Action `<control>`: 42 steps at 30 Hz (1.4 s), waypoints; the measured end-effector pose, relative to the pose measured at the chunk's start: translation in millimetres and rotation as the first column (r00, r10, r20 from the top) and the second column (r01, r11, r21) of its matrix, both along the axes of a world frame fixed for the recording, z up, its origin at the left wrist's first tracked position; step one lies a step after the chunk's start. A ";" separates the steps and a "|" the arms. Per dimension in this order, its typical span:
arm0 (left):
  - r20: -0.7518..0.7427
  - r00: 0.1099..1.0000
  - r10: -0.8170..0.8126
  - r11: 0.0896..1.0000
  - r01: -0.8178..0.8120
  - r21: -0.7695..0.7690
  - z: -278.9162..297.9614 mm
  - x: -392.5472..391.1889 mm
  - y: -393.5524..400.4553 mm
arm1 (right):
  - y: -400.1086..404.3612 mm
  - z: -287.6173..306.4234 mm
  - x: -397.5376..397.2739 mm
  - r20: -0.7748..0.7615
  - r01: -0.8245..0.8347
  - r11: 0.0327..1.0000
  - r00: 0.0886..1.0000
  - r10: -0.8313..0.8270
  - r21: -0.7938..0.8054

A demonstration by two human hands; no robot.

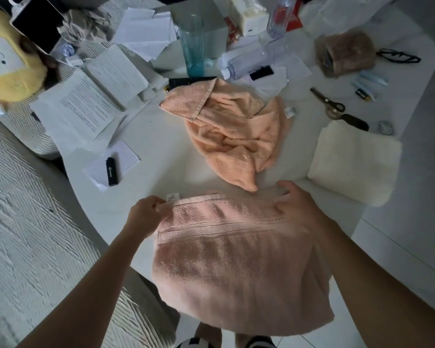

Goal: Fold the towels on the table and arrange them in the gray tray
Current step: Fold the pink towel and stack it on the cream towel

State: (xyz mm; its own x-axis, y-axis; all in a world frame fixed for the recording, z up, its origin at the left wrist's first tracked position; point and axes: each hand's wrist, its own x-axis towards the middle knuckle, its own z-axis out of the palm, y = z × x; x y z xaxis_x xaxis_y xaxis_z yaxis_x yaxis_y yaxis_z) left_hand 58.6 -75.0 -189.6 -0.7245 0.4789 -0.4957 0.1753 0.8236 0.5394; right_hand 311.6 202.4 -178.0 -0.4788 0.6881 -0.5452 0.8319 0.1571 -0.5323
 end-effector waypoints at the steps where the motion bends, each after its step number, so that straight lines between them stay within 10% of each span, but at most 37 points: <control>1: 0.021 1.000 -0.009 1.000 0.009 0.008 1.4 -0.5 -2.2 | 1.1 2.1 2.3 0.010 -0.041 0.999 0.999 0.041 0.003; 16: -0.292 0.952 -0.095 0.940 0.183 0.289 122.9 31.7 -27.0 | 13.4 117.7 80.7 -0.360 -0.074 0.982 0.923 0.134 0.175; 28: -0.771 0.633 0.072 0.875 0.331 0.354 266.7 97.5 -46.2 | 4.5 261.4 135.7 -0.564 0.024 0.874 0.773 0.292 0.485; 36: -0.772 0.628 0.101 0.913 0.249 0.322 263.4 120.5 -61.4 | -12.1 272.6 149.8 -0.435 -0.022 0.815 0.837 0.331 0.578; 42: -0.641 0.760 -0.111 0.945 0.281 0.169 226.6 131.8 -91.9 | -24.7 236.0 181.8 -0.336 -0.227 0.919 0.880 0.335 0.321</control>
